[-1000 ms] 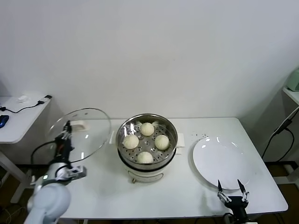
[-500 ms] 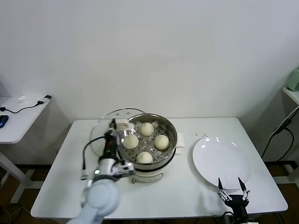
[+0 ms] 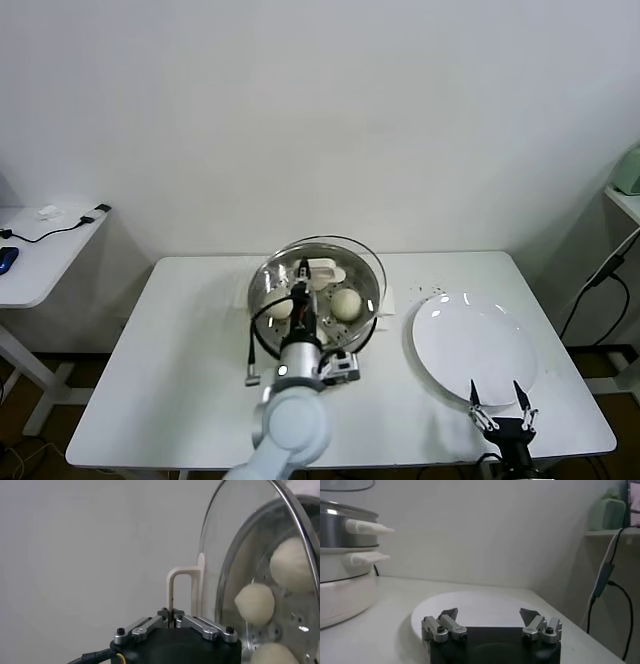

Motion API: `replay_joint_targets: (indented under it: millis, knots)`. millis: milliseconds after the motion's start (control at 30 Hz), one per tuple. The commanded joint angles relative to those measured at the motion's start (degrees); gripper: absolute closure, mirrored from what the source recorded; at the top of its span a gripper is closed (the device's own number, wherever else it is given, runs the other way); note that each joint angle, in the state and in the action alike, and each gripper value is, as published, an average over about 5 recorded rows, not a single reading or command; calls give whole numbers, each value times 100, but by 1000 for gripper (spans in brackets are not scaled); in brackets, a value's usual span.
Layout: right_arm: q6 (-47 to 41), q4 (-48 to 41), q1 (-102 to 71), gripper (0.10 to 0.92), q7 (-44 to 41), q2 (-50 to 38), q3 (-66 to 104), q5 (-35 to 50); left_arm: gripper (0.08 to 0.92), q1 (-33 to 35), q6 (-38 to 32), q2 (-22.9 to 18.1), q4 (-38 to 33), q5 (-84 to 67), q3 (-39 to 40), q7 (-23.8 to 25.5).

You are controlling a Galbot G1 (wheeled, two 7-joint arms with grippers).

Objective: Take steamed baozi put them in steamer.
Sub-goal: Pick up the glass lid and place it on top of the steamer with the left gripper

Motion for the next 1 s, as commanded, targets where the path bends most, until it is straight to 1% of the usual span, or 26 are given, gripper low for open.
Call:
replay_joint_targets:
  millis: [33,533,1000]
  knots:
    - [74,-55,-2,203,28,6,12,1,868,-115,91,-467,517,401,216,-62]
    - [71,53,-10,203,48,16,41,4,868,-84,-7,-206,827,486,-43,-183]
    - [117,97,-31,203,8,22,45,-13,868,-69,-49,-207,949,554,-146,-184]
